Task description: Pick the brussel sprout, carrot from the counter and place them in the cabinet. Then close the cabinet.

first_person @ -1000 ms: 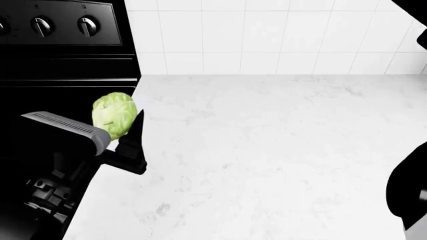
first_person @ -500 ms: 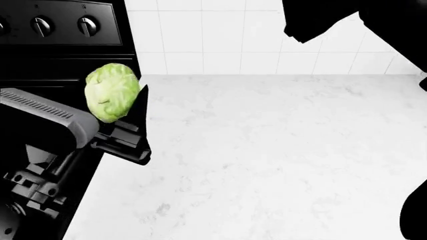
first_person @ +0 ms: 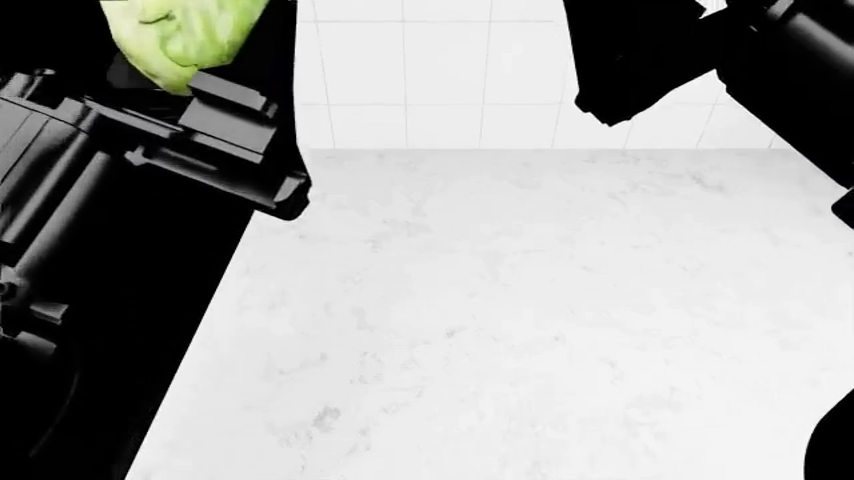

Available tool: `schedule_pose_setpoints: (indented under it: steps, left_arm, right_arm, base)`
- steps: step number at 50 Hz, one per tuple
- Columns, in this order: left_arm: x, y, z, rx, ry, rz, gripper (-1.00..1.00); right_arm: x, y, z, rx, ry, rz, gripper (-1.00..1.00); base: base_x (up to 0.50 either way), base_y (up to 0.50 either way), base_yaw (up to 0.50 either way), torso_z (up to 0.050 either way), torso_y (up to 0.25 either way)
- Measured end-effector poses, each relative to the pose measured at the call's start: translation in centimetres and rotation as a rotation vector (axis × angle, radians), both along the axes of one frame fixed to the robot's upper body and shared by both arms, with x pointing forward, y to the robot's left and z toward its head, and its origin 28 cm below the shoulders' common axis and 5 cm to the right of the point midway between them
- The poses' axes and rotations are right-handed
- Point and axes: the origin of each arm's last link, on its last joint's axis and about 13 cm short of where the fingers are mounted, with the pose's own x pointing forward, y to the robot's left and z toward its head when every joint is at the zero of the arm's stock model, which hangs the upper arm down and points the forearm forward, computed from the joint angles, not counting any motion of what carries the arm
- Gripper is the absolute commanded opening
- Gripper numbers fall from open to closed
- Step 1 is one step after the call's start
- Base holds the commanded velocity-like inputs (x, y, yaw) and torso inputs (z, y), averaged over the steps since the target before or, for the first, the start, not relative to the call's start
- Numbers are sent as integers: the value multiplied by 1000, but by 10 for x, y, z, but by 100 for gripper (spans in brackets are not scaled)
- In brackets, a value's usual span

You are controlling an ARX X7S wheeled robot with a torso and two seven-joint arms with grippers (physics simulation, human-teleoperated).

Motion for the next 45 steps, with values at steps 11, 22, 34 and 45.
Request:
schedule_pose_setpoints:
  steps: [11, 22, 34, 45]
  left_arm:
    - [6, -4, 29, -29, -65, 12, -100]
    - [8, -9, 55, -51, -136, 9, -100]
    - [1, -13, 73, -54, -242, -50, -100]
    - [-6, -15, 88, -76, -312, -67, -100]
  right_arm:
    - [0, 0, -5, 0, 11, -1, 100]
    - [0, 0, -8, -1, 20, -3, 100]
    - [1, 1, -9, 1, 22, -1, 100]
    - [1, 1, -9, 1, 24, 1, 100]
  base:
    - [0, 0, 0, 0, 0]
    - [0, 0, 0, 0, 0]
    - [0, 0, 0, 0, 0]
    - [0, 0, 0, 0, 0]
